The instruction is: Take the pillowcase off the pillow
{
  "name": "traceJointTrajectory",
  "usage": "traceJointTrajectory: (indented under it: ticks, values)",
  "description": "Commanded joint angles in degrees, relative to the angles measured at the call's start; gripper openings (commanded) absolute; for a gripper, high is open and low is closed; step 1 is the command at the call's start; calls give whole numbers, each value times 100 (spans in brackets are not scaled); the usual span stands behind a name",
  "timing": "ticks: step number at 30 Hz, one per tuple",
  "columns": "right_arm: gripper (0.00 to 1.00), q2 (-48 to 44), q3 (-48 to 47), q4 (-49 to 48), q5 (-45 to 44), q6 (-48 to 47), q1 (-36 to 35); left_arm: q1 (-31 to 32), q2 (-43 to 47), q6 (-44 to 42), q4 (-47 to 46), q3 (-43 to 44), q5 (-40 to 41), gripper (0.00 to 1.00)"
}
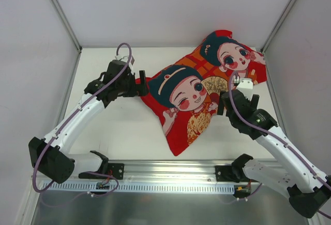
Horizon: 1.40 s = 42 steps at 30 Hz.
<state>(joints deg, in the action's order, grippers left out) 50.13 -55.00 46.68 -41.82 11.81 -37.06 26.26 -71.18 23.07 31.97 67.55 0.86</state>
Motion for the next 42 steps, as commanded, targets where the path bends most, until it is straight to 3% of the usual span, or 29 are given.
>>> traceJointTrajectory:
  ticks: [1, 8, 16, 18, 22, 27, 32, 33, 35, 36, 39, 42]
  values:
    - [96, -73, -46, -35, -186, 120, 14, 11, -36, -101, -94, -31, -280, 99]
    - [96, -179, 16, 17, -273, 14, 6, 291, -405, 31, -94, -14, -755, 96]
    - [96, -91, -72, 324, -405, 207, 32, 2547, -1187, 811, -94, 293, 63, 98]
    - [96, -196, -55, 368, -414, 181, 76, 2839, -1503, 1023, -94, 373, 168, 98]
    - [96, -415, -2, 342, -64, 93, 575, 3734, -2013, 1226, -77, 767, 791, 99]
    - [96, -548, -2, 246, 517, -30, 1112, 4001, -2786, 1525, -103, 1119, 969, 99]
    - [96, -662, 33, 246, 675, -30, 1192, 3992, -3480, 1490, -147, 1296, 1276, 99]
    - [96, -671, 60, 237, 693, -21, 1192, 3992, -3586, 1446, -164, 1374, 1285, 88]
    - [96, -732, 104, 246, 746, 14, 1192, 3983, -3877, 1402, -164, 1532, 1180, 46]
    - [96, -741, 113, 246, 781, 31, 1192, 3975, -3930, 1411, -164, 1559, 1084, 2]
    - [96, -820, 174, 246, 799, 58, 1201, 3904, -3834, 1455, -156, 1490, 1047, 0]
    - [96, -838, 200, 246, 825, -3, 1236, 3685, -3185, 1533, -156, 1078, 1205, 0]
